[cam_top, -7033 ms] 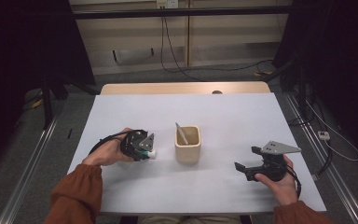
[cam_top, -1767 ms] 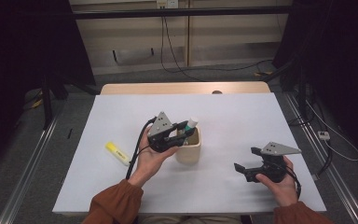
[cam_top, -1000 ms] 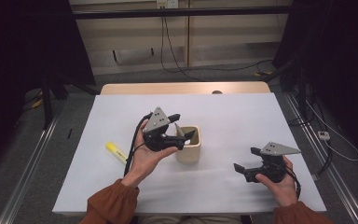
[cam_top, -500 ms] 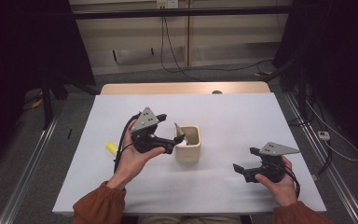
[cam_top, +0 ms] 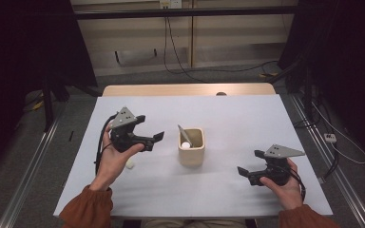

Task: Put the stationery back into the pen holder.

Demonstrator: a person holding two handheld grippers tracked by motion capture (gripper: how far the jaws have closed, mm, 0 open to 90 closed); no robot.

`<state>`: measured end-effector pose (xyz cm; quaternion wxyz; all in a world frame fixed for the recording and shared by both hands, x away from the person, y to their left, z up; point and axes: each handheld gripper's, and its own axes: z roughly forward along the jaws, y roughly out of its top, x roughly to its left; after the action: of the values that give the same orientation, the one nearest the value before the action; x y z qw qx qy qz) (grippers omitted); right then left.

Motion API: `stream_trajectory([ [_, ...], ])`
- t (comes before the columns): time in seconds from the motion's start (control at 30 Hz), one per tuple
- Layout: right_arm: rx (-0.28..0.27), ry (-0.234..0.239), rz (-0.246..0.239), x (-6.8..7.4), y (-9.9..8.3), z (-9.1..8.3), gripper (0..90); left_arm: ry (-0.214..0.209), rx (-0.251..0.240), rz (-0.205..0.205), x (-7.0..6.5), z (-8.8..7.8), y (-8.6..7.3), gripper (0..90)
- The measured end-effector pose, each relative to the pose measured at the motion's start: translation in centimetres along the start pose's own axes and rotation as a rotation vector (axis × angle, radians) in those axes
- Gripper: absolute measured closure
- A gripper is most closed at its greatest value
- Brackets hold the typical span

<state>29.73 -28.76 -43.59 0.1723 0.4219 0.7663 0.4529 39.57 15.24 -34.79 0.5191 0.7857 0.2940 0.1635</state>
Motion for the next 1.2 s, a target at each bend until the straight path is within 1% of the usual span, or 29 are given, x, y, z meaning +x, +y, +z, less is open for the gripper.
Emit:
stream_trajectory([
  [0.07, 0.0, 0.001, 0.001, 0.0, 0.0, 0.0, 5.1, 0.009, 0.004, 0.009, 0.6, -0.3, -0.1, 13.1],
  [0.1, 0.002, 0.002, 0.002, 0.0, 0.0, 0.1, 5.1, 0.017, 0.012, 0.0, 0.9, -0.4, -0.2, 12.6],
  [0.17, 0.003, -0.003, 0.003, 0.0, 0.0, 0.1, 5.1, 0.03, 0.024, 0.0, 1.5, -0.6, -0.4, 11.9],
  [0.27, 0.0, 0.0, 0.0, 0.0, 0.0, 0.0, 5.1, 0.051, 0.036, -0.026, 2.5, -1.0, -0.6, 11.8],
  [0.33, 0.0, -0.002, 0.001, 0.0, 0.0, 0.0, 5.1, 0.066, 0.062, -0.031, 3.3, -1.2, -0.9, 11.6],
  [0.4, 0.0, -0.001, 0.001, 0.0, 0.0, 0.0, 5.1, 0.057, 0.088, -0.018, 4.0, -1.2, -1.3, 11.5],
  [0.43, -0.001, -0.001, 0.001, 0.0, 0.0, 0.0, 5.1, 0.057, 0.108, -0.021, 4.3, -1.1, -1.6, 11.6],
  [0.47, -0.001, 0.0, 0.0, 0.0, 0.0, 0.0, 5.1, 0.059, 0.118, -0.022, 4.7, -1.0, -1.8, 11.7],
  [0.5, -0.001, 0.0, 0.0, 0.0, 0.0, 0.0, 5.1, 0.066, 0.128, -0.027, 5.0, -1.0, -2.1, 12.4],
  [0.53, 0.0, 0.0, 0.001, 0.0, 0.0, 0.0, 5.1, 0.078, 0.132, -0.023, 5.3, -1.0, -2.3, 13.6],
  [0.6, 0.001, 0.0, 0.002, 0.0, 0.0, 0.0, 5.1, 0.095, 0.132, -0.035, 5.8, -1.1, -2.7, 15.3],
  [0.63, 0.001, 0.001, 0.001, 0.0, 0.0, 0.0, 5.1, 0.106, 0.139, -0.047, 6.1, -1.2, -2.8, 15.3],
  [0.67, 0.0, 0.0, 0.001, 0.0, 0.0, 0.0, 5.1, 0.114, 0.136, -0.057, 6.4, -1.3, -3.0, 16.0],
  [0.73, 0.002, 0.0, 0.0, 0.0, 0.0, 0.0, 5.1, 0.128, 0.134, -0.084, 6.9, -1.6, -3.2, 19.9],
  [0.83, 0.003, -0.003, 0.001, 0.1, 0.0, 0.0, 5.1, 0.149, 0.146, -0.105, 7.6, -1.9, -3.6, 22.1],
  [0.87, 0.003, -0.002, 0.001, 0.1, 0.0, 0.0, 5.1, 0.154, 0.151, -0.114, 7.7, -2.0, -3.7, 24.1],
  [0.9, 0.003, -0.003, 0.001, 0.1, 0.0, 0.0, 5.1, 0.156, 0.16, -0.11, 7.9, -2.1, -3.8, 27.0],
  [0.93, 0.003, -0.003, 0.001, 0.1, 0.0, 0.0, 5.1, 0.165, 0.158, -0.116, 7.9, -2.2, -3.9, 30.4],
  [1.0, 0.003, -0.004, 0.001, 0.1, 0.0, 0.0, 5.1, 0.172, 0.172, -0.123, 8.1, -2.3, -4.0, 38.8],
  [1.1, 0.004, -0.004, 0.001, 0.0, 0.0, 0.0, 5.1, 0.204, 0.201, -0.114, 8.3, -2.4, -4.2, 45.4],
  [1.2, 0.005, -0.006, 0.001, 0.1, 0.0, 0.1, 5.1, 0.217, 0.221, -0.115, 8.7, -2.5, -4.7, 58.1],
])
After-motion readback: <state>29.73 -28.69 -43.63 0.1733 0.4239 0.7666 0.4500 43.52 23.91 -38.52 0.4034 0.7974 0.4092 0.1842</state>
